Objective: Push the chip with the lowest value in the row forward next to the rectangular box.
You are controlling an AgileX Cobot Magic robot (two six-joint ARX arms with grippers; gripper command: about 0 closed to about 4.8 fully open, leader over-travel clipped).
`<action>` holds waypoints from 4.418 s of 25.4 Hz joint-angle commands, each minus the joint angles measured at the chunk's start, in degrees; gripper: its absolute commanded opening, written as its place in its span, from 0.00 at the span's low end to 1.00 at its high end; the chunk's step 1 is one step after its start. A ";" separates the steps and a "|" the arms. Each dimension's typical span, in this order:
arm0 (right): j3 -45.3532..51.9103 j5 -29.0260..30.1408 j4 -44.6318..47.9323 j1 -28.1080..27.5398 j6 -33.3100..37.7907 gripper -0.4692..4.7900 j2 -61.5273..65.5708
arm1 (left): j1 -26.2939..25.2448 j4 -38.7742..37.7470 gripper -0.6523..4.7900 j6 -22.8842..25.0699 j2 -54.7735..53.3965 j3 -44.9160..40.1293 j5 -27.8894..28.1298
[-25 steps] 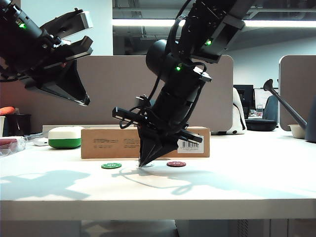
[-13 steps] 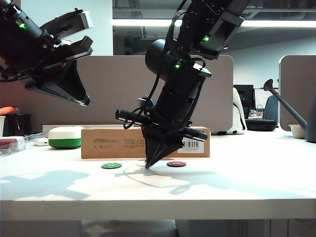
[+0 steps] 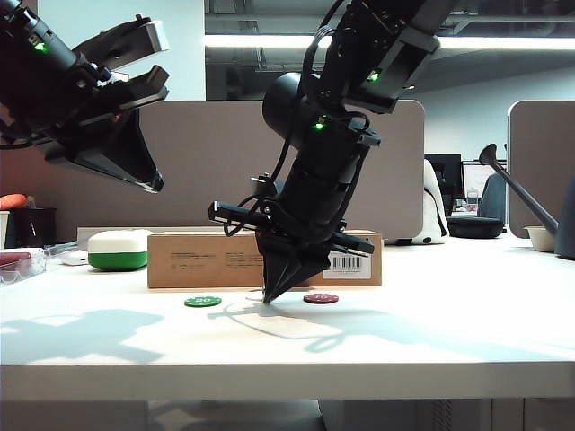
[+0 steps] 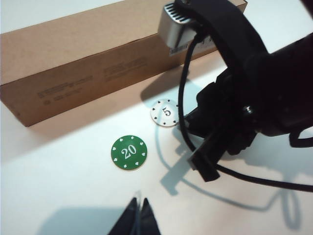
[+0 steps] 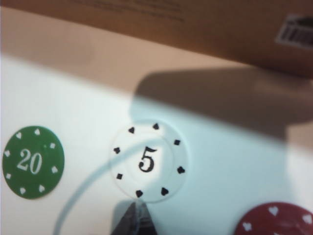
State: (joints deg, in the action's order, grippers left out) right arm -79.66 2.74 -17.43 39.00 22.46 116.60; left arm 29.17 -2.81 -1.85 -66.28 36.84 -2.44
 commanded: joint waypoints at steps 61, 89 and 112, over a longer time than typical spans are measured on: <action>0.11 -2.03 -2.97 -0.50 2.91 0.08 -4.85 | 0.09 0.33 0.11 -0.13 0.13 0.13 -0.15; 35.63 -17.22 -1.95 20.04 -2.99 0.08 -69.13 | -0.09 0.13 0.11 -0.11 7.76 0.11 -0.13; 40.30 -14.60 -3.76 22.23 -2.58 0.08 -74.69 | -17.73 -0.66 0.11 0.11 43.30 0.11 -2.29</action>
State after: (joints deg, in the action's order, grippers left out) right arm -39.18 -11.79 -21.89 61.17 19.84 41.89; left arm 12.32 -3.75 -1.80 -24.27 36.80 -4.51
